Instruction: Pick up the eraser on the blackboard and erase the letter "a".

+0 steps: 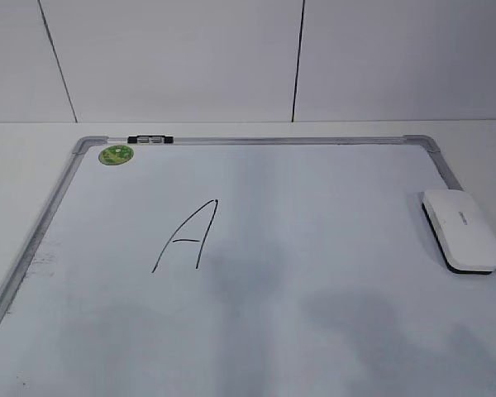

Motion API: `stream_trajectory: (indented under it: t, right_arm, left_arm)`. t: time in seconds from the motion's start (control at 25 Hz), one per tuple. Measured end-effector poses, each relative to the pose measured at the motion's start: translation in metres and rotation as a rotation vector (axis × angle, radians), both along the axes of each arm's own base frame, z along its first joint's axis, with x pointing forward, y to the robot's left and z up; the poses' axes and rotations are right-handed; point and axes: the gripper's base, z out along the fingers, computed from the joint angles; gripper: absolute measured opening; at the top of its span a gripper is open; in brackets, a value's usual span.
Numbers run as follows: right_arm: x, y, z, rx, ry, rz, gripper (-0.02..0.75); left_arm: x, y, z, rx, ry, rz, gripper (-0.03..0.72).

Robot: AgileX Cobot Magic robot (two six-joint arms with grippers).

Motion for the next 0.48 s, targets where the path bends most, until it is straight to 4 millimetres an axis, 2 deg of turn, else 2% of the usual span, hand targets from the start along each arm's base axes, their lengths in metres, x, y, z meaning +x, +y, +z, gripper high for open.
stream_trajectory:
  t: [0.48]
  right_arm:
    - [-0.0001, 0.0001, -0.0006, -0.002, 0.002, -0.023, 0.541]
  left_arm:
    - [-0.0027, 0.0004, -0.0001, -0.002, -0.018, 0.002, 0.235]
